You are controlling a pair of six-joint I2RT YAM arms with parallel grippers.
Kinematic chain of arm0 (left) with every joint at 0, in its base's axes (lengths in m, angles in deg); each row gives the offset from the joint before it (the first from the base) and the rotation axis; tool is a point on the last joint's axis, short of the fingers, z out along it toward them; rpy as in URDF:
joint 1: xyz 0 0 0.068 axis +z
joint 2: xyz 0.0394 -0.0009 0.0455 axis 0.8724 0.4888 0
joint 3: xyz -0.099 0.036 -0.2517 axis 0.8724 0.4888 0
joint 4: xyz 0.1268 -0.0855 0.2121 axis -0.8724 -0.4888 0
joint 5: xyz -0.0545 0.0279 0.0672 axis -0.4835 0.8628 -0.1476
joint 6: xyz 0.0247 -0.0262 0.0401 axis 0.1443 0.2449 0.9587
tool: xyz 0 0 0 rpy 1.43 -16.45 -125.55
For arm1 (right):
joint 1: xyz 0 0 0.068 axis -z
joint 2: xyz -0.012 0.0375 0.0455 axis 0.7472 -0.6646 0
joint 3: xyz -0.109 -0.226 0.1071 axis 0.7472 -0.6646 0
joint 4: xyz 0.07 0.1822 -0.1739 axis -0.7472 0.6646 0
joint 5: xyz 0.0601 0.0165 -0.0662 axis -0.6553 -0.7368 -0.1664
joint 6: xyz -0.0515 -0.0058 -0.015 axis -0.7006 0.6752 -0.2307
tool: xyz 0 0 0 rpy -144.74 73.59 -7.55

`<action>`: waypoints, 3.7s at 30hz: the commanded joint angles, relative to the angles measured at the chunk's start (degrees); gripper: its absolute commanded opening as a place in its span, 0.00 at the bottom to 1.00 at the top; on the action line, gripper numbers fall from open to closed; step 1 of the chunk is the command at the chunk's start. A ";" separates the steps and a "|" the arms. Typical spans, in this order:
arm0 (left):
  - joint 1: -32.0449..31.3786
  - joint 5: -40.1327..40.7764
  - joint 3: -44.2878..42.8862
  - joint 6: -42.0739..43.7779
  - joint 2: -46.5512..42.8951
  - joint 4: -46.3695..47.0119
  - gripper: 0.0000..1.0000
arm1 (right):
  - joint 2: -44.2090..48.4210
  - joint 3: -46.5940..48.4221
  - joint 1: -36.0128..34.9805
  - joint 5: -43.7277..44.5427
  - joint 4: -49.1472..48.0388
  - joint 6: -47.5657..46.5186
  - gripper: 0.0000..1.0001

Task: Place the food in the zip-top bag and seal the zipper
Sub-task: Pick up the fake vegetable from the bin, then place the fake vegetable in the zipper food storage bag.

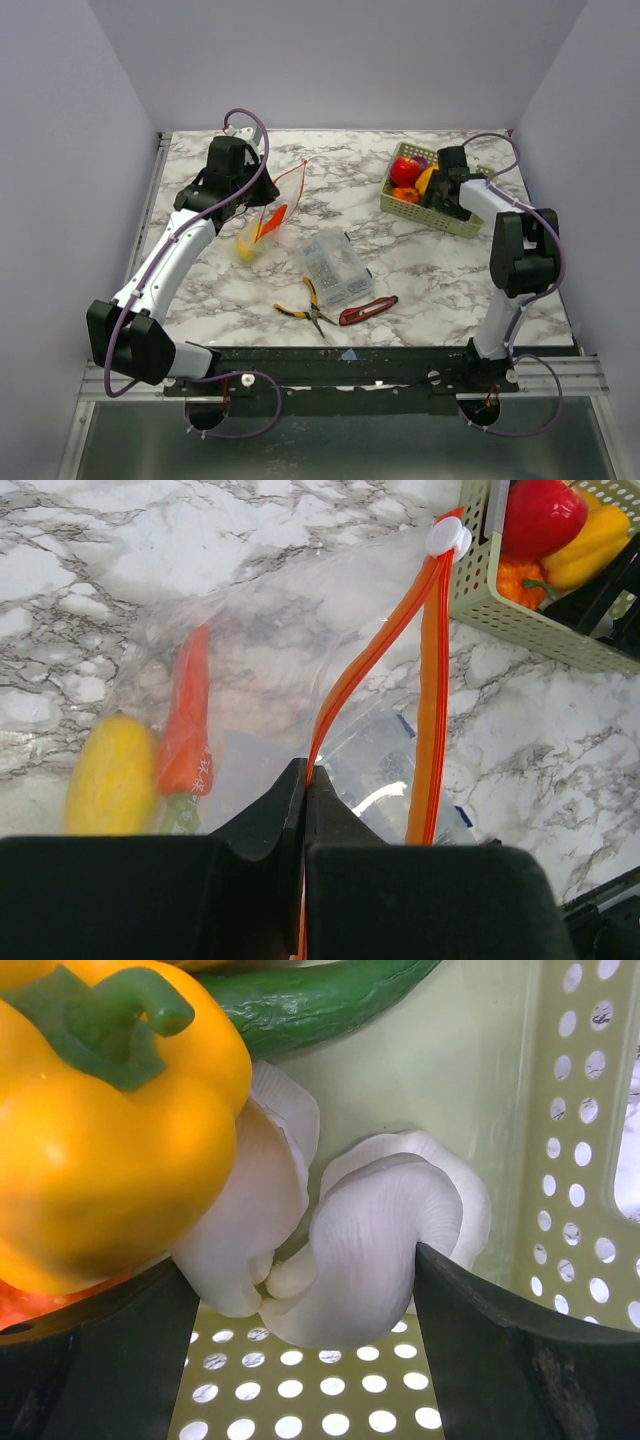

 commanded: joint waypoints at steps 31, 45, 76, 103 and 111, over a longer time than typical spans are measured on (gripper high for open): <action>0.38 0.32 -1.91 0.03 -0.43 -0.65 0.00 | 14.06 -5.92 0.00 -7.31 0.08 1.56 0.03; 0.34 0.41 -1.70 0.10 -1.05 -0.44 0.00 | 18.74 -5.76 0.02 -8.33 2.46 0.92 0.00; -1.38 8.48 0.07 4.91 -3.27 -4.03 0.00 | 27.16 -5.32 -0.07 -17.15 2.11 4.84 0.00; 1.67 3.00 4.26 2.50 -6.72 -0.20 0.00 | 25.48 -22.94 -42.19 -20.30 -80.51 28.12 0.00; 4.01 -1.24 4.76 -0.18 -6.56 0.81 0.00 | 16.30 -22.68 -44.14 -7.60 -91.28 32.54 0.00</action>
